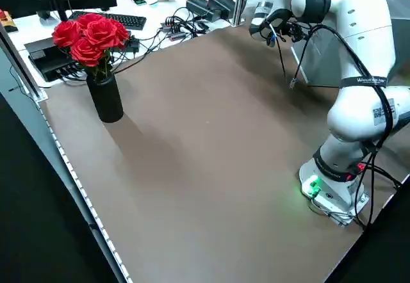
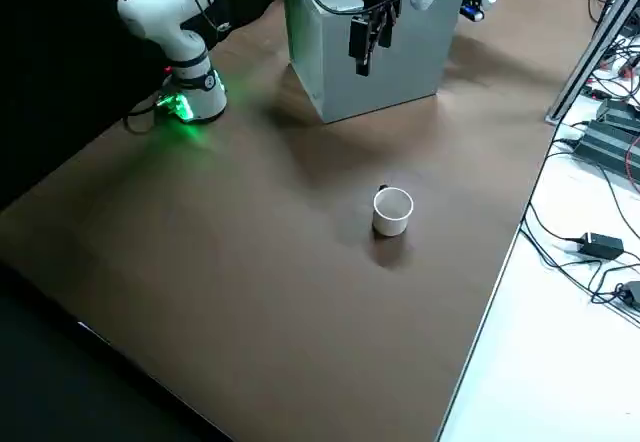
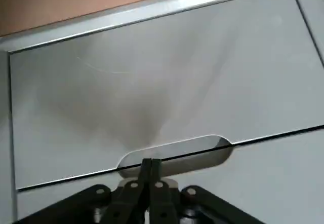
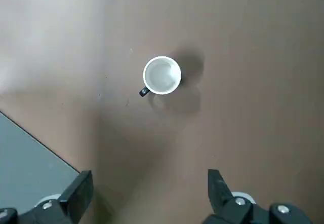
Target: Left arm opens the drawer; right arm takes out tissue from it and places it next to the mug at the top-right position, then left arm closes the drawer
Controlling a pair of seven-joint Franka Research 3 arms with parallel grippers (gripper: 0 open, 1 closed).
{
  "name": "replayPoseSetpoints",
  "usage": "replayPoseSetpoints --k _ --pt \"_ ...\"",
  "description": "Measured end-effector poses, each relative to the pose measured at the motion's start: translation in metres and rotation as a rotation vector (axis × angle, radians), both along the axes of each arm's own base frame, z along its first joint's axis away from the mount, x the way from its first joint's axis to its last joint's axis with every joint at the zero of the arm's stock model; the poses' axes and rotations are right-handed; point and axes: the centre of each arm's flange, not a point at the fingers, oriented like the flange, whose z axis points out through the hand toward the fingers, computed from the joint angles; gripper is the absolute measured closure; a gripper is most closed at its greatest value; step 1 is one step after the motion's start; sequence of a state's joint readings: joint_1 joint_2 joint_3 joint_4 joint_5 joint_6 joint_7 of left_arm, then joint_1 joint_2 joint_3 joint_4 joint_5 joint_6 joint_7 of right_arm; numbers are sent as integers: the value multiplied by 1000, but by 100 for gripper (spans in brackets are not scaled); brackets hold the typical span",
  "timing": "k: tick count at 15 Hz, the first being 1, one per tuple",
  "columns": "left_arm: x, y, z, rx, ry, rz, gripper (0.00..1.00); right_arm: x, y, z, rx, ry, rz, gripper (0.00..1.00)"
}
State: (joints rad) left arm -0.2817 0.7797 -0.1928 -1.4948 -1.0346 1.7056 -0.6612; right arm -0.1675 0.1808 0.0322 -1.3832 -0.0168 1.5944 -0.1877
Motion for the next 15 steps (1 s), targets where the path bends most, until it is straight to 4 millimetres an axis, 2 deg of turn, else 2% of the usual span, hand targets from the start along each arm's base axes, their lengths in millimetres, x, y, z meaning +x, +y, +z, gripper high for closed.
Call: replayPoseSetpoints --k 10,15 --pt "-4 -7 -10 44 78 49 99 1 5 0 1 1 8 0" --pt "-12 -12 -20 44 106 47 99 1 5 0 1 1 9 0"
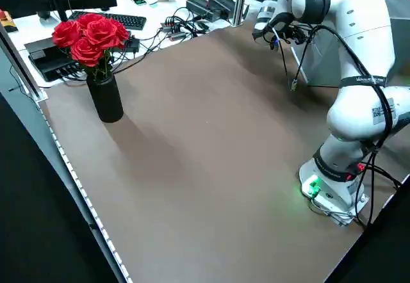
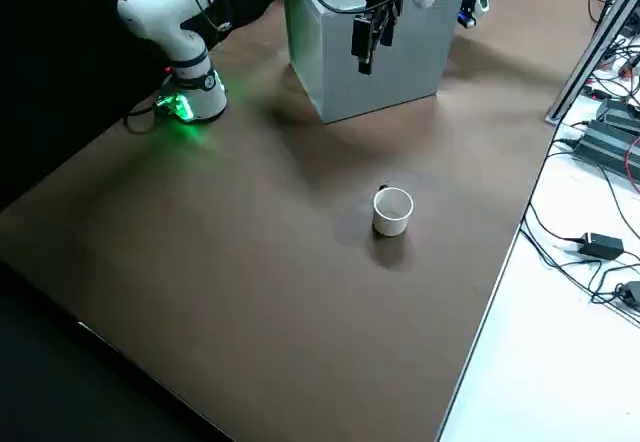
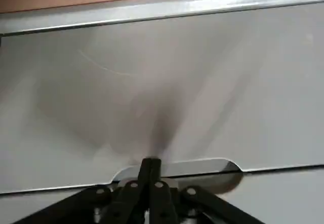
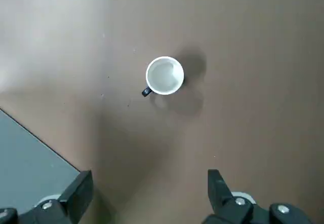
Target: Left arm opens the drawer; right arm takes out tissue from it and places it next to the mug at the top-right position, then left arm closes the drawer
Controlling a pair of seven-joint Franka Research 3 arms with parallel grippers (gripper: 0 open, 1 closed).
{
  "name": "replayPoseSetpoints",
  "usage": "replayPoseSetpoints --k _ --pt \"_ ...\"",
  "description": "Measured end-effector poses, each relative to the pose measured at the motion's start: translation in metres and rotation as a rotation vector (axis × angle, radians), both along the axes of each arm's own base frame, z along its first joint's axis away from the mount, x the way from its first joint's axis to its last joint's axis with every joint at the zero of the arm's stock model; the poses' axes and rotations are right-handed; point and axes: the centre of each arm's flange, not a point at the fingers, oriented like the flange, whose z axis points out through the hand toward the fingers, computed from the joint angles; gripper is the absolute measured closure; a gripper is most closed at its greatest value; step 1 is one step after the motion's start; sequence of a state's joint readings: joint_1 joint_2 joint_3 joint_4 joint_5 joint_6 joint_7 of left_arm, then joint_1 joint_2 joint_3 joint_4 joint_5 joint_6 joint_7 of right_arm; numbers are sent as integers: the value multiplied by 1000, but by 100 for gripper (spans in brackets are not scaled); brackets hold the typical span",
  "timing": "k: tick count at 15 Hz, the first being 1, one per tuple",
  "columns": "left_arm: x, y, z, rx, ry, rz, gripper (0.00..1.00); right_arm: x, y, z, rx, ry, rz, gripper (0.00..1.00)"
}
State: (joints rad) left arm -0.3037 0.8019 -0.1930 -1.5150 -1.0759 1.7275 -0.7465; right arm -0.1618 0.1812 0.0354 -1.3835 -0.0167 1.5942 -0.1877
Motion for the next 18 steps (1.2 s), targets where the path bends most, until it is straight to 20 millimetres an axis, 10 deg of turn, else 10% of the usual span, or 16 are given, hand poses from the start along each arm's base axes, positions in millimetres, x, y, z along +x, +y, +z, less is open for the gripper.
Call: replayPoseSetpoints --k 18 --pt "-2 -4 4 25 63 3 99 2 12 0 0 -2 21 0"
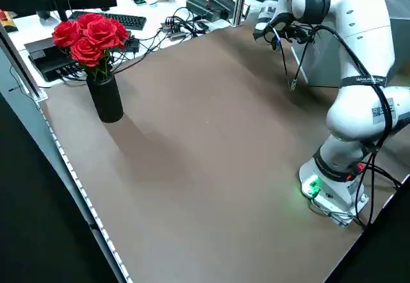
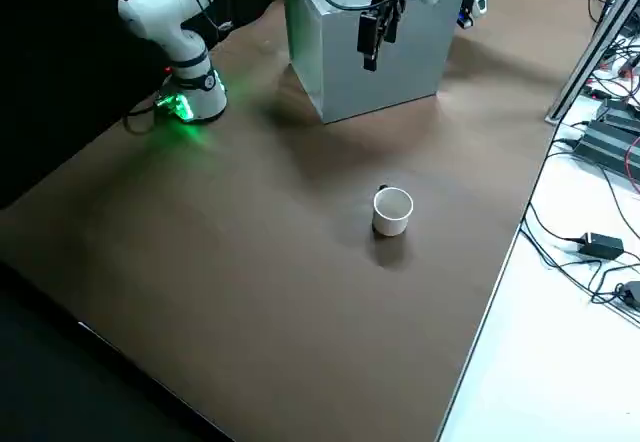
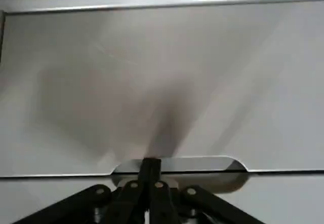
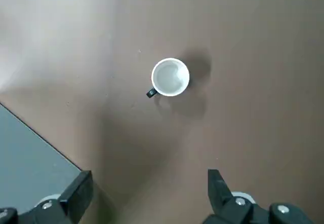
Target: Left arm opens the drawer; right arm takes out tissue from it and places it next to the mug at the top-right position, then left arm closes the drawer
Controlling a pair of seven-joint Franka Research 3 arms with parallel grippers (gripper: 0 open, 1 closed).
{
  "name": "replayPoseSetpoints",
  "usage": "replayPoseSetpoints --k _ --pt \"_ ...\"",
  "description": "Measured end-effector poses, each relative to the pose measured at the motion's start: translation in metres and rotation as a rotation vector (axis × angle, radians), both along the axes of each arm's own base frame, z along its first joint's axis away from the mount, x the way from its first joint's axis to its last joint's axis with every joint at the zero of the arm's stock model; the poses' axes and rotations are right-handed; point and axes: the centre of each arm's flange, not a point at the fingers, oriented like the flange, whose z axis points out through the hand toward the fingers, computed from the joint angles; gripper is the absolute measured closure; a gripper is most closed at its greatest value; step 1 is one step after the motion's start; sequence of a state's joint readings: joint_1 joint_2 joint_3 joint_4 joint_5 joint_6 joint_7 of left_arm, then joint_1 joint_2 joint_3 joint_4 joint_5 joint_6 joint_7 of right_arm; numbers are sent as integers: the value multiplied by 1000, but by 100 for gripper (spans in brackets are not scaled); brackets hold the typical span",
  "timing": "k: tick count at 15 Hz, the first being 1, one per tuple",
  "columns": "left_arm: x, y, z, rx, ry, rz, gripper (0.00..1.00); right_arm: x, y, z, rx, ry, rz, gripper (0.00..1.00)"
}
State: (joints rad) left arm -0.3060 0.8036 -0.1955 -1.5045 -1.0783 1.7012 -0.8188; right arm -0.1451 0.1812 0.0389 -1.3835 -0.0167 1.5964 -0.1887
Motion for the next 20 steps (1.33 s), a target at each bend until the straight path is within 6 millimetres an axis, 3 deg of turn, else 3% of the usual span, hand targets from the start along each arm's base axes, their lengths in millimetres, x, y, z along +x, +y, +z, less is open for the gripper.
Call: replayPoseSetpoints --k 11,20 --pt "-3 -5 0 -4 16 -6 99 0 -2 0 0 1 -3 0" --pt "-2 -3 -12 -54 87 -11 99 0 -1 -1 0 4 -2 0"
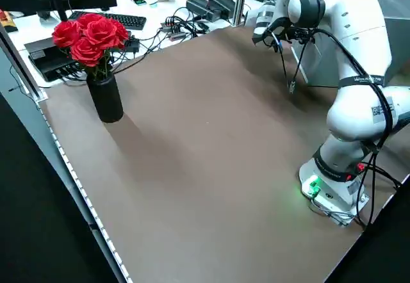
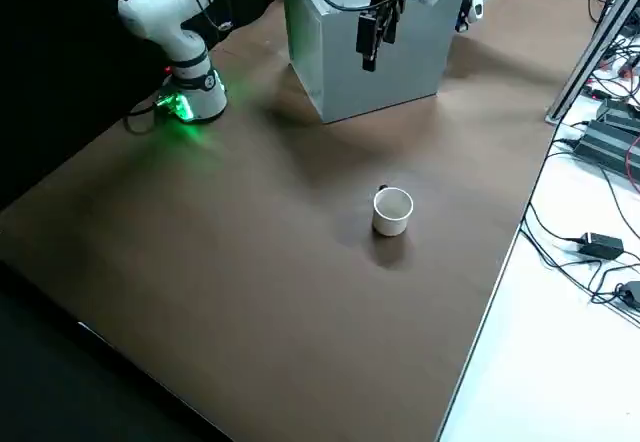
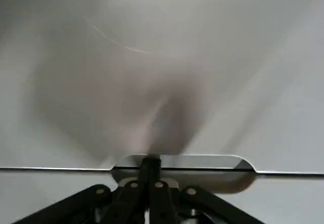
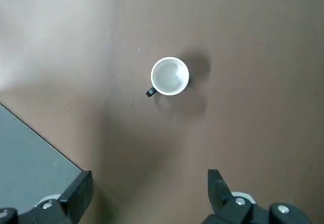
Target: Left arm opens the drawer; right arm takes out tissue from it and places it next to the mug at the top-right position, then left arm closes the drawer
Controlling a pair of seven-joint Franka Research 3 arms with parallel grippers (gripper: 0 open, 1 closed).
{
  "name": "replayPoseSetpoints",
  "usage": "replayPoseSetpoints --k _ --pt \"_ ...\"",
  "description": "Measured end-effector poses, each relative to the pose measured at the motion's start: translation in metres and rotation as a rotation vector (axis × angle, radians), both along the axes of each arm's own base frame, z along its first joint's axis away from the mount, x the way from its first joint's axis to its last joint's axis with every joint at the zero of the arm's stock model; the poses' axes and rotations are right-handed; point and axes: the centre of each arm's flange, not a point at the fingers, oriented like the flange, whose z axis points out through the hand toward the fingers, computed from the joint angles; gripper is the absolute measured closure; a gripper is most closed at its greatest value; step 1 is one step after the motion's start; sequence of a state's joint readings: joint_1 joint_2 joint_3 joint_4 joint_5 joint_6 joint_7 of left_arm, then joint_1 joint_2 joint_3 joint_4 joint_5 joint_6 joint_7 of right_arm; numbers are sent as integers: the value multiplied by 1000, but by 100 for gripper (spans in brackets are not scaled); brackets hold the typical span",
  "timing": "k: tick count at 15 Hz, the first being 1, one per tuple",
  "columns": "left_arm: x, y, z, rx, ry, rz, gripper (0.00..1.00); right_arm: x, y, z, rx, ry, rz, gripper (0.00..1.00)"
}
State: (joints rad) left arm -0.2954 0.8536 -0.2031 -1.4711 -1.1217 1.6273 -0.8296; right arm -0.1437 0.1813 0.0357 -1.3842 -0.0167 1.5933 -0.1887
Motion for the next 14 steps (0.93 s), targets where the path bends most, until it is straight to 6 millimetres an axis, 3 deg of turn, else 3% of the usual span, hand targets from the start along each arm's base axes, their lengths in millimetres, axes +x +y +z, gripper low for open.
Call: replayPoseSetpoints --k 14 --pt "-8 -1 -13 -52 58 -75 99 -1 -6 0 -1 0 -11 0"
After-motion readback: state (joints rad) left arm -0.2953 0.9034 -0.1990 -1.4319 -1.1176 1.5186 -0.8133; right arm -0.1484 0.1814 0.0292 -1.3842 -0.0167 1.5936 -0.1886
